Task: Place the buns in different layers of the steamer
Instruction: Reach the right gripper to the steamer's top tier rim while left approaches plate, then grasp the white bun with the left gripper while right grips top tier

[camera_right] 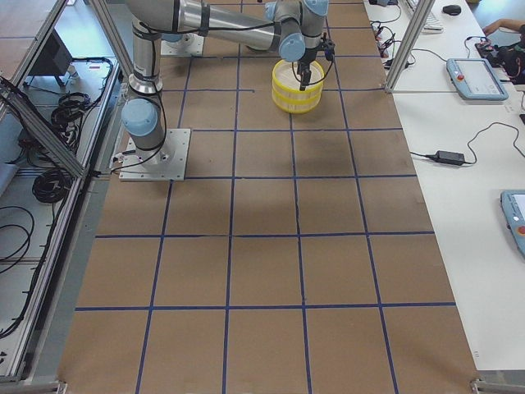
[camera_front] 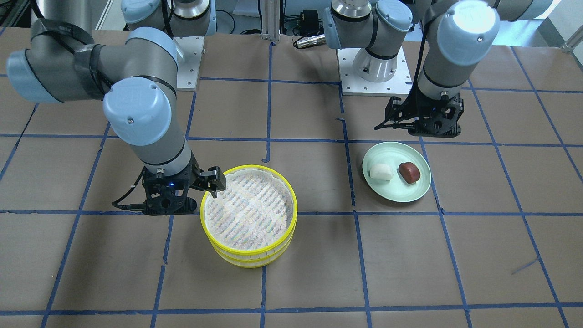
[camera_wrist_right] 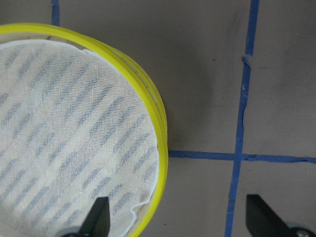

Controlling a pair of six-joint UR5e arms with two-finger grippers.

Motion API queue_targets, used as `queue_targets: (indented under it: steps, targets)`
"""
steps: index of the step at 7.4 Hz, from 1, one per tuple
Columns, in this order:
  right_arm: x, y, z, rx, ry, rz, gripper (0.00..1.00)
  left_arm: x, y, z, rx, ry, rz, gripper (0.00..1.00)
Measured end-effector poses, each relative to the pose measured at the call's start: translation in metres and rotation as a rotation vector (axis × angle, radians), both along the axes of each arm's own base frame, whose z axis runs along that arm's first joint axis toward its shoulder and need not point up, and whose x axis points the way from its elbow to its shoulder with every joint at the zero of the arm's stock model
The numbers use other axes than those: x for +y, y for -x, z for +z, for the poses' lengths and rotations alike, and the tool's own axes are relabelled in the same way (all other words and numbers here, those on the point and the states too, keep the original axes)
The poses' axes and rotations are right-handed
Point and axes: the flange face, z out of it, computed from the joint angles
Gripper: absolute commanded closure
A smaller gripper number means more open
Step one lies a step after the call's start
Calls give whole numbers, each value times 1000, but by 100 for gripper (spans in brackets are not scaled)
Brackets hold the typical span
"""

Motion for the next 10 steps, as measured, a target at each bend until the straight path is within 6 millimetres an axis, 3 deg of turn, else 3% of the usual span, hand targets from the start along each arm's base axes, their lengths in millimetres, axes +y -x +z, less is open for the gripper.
queue_targets:
  steps: [2, 4, 5, 6, 8, 10]
  targets:
    - [-4, -6, -33, -25, -13, -9, 64, -35, -2, -78, 60, -35, 19, 6]
    - [-5, -7, -44, -26, -26, -43, 93, -52, -3, -122, 86, -42, 24, 7]
    - [-4, -7, -47, -23, -32, -73, 94, -53, -3, -138, 89, -55, 25, 9]
    - [-2, -5, -49, -20, -39, -91, 95, -51, -2, -150, 91, -73, 24, 18]
    - [1, -4, -44, -13, -35, -109, 97, -46, -2, -163, 92, -97, 26, 60]
    - [9, 7, -20, -7, -44, -118, 97, -31, -1, -177, 91, -137, 30, 84]
